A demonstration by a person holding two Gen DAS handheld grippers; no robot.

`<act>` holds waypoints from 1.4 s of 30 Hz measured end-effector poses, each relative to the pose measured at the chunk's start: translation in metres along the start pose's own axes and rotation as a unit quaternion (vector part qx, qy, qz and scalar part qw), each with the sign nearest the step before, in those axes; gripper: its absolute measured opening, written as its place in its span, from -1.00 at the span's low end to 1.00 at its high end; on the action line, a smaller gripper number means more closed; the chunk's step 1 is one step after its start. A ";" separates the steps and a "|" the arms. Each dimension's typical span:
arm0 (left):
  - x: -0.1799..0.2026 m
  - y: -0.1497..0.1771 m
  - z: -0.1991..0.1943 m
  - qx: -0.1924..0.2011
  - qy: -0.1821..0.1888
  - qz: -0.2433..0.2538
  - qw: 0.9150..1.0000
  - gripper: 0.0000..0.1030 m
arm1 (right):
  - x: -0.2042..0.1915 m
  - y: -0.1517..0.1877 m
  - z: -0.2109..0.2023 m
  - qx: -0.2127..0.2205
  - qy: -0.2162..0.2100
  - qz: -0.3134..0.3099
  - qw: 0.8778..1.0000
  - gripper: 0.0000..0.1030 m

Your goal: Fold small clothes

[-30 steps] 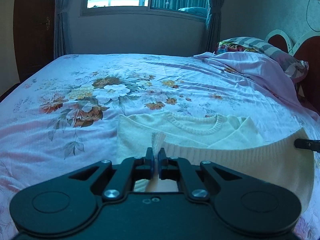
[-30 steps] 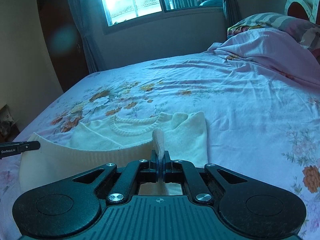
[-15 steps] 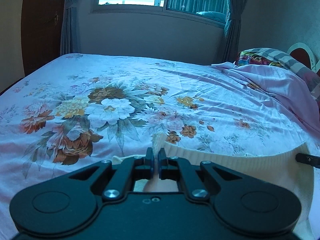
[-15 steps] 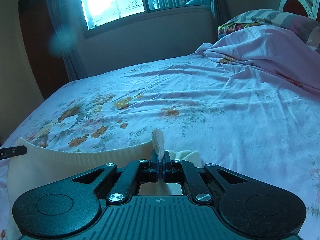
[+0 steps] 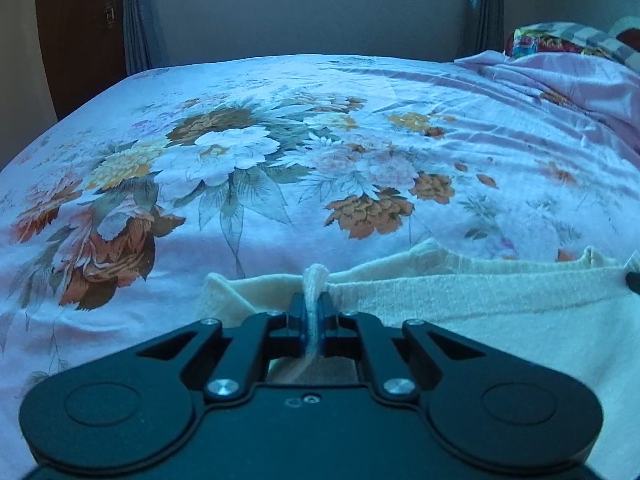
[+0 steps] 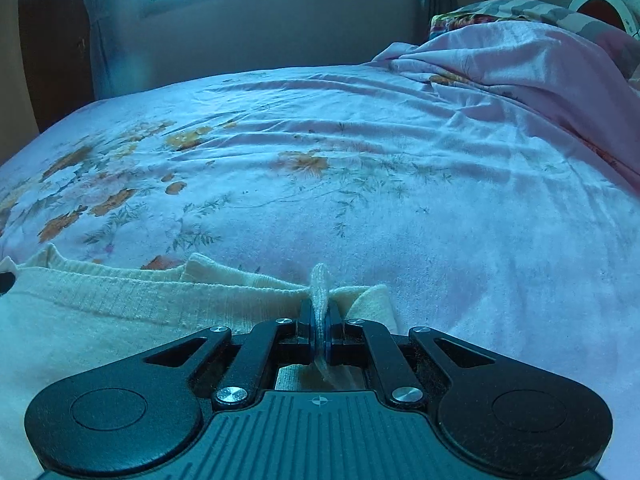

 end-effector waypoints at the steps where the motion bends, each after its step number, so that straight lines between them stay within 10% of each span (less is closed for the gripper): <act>1: 0.002 0.000 -0.001 0.000 -0.006 0.010 1.000 -0.89 | -0.001 0.000 0.001 -0.002 0.003 -0.002 1.000 -0.95; 8: 0.002 -0.001 -0.033 -0.001 -0.025 0.015 1.000 -0.32 | 0.005 -0.010 -0.025 -0.006 0.009 0.035 0.999 -0.94; 11: 0.002 0.009 -0.063 0.013 -0.010 0.024 1.000 0.28 | 0.006 -0.010 -0.052 0.009 0.014 0.031 0.999 -0.86; 13: 0.006 0.020 -0.080 0.019 -0.003 0.040 0.999 0.30 | 0.003 -0.005 -0.068 0.016 0.033 0.012 0.999 0.02; 15: 0.012 0.034 -0.095 0.013 0.004 0.055 0.998 0.30 | 0.000 0.005 -0.086 0.031 0.045 0.001 0.999 0.50; 18: 0.019 0.060 -0.114 -0.002 0.013 0.062 0.998 0.30 | -0.014 0.021 -0.118 0.060 0.046 -0.039 0.996 0.47; 24: 0.015 0.115 -0.141 -0.011 0.004 0.051 0.999 0.33 | -0.051 0.096 -0.170 0.032 -0.011 -0.073 0.997 -0.42; 30: 0.010 0.131 -0.153 -0.039 0.000 0.008 0.999 0.35 | -0.050 0.151 -0.177 -0.018 0.015 -0.101 0.995 -0.42; 42: 0.012 0.135 -0.144 -0.047 -0.018 0.001 0.999 0.47 | -0.055 0.159 -0.169 -0.035 0.038 -0.115 0.992 -0.42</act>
Point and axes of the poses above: each gripper's, at about its wrist camera, not at the fingertips, and z roughly the way its jaws point, x to its right, y to its underside, the point moved 6 cm from there along z, roughly the way its jaws point, and after that the axes turned 2 degrees about -z, right-handed, at the moved point
